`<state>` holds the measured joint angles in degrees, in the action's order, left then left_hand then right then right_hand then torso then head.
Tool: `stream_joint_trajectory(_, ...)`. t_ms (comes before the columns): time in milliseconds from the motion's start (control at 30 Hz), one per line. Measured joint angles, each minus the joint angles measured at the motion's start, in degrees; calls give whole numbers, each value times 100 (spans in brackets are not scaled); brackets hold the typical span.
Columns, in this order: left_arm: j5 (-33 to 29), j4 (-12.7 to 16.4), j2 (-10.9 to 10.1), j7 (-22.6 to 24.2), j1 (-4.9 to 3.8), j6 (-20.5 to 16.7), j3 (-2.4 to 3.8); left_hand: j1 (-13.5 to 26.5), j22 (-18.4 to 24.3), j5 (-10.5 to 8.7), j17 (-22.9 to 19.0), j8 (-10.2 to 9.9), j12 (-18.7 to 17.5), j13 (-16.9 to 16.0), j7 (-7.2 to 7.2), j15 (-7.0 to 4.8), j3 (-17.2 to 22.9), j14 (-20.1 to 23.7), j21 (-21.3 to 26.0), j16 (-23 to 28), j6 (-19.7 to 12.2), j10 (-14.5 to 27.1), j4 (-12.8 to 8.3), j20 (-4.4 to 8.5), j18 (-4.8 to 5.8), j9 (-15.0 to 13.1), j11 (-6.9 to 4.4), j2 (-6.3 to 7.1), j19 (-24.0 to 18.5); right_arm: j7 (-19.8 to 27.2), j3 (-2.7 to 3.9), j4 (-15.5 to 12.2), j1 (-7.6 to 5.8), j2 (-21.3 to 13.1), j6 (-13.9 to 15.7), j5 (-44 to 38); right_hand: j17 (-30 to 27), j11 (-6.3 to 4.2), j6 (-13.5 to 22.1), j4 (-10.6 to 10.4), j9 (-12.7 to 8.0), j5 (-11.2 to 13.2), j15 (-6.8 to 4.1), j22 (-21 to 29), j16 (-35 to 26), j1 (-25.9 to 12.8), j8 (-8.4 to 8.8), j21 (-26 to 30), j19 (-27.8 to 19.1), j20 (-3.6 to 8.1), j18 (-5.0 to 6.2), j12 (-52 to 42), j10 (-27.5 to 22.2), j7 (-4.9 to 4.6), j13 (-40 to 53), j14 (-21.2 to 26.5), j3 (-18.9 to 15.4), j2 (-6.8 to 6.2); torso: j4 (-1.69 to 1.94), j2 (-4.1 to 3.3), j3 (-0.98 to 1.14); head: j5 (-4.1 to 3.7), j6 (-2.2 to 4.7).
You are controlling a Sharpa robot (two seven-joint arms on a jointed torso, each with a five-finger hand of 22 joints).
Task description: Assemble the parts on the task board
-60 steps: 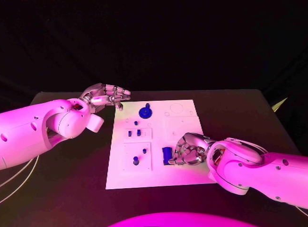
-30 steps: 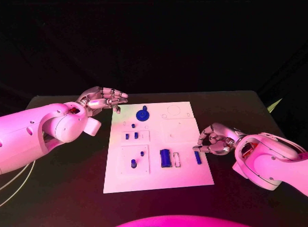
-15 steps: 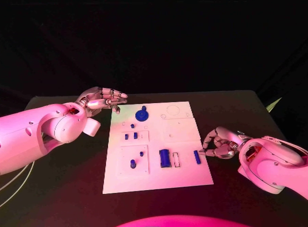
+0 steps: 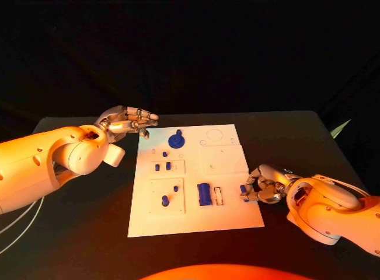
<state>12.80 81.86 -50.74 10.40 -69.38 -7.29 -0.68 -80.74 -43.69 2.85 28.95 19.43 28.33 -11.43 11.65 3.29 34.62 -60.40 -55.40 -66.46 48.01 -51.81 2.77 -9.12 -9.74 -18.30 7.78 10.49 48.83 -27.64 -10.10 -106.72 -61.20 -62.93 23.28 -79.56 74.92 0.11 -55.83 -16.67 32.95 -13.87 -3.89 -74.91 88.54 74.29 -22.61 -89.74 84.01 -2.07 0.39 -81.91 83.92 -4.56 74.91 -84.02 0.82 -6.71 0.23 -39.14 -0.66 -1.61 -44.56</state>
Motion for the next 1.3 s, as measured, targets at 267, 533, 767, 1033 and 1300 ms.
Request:
stream_joint_trajectory(267,0,-2,2,0,0,1,0,0,0,0,0,0,0,0,0,0,0,0,0,0,0,0,0,0,0,0,0,0,0,-53,18,97,25,101,-1,-107,0,0,-79,37,13,0,0,0,0,104,-16,0,0,0,0,0,0,35,0,0,90,-8,-1,3,0,-2,-29)
stream_joint_trajectory(533,0,-3,0,1,1,2,0,16,7,0,0,23,0,5,0,0,-17,0,0,0,0,0,17,0,0,-5,0,-16,0,-139,47,178,120,230,17,-519,0,-13,-103,115,1441,-1,0,1,0,492,87,0,0,0,0,0,13,41,-1,0,406,-44,-4,4,-1,-1,-46)
stream_joint_trajectory(767,-1,-3,-5,1,1,3,0,23,7,0,0,23,0,5,0,0,-16,0,0,0,0,0,16,0,0,-5,0,-23,0,-192,41,100,159,253,94,-737,-1,-41,-212,-187,1248,-21,0,1,0,795,194,0,0,0,0,0,1,86,-1,0,1092,-191,-4,4,0,9,-43)
stream_joint_trajectory(1033,-1,0,-10,1,0,3,0,23,7,0,0,23,0,4,0,0,0,0,0,0,0,0,33,0,0,-4,0,-23,0,-281,8,-37,187,177,353,-743,-1,-43,-229,-238,158,-21,0,-4,0,815,156,0,0,1,0,1,3,104,-1,0,1561,-210,-4,4,0,15,-29)
stream_joint_trajectory(1300,-1,0,-13,1,1,2,0,23,12,0,0,22,25,4,0,0,1,0,23,0,0,0,33,0,0,-4,0,-23,0,-289,-14,-260,139,150,725,-312,-1,-83,-228,-182,-51,-20,-44,-3,23,561,104,0,0,1,0,-34,2,104,4,0,1939,-159,-5,7,-6,11,-46)
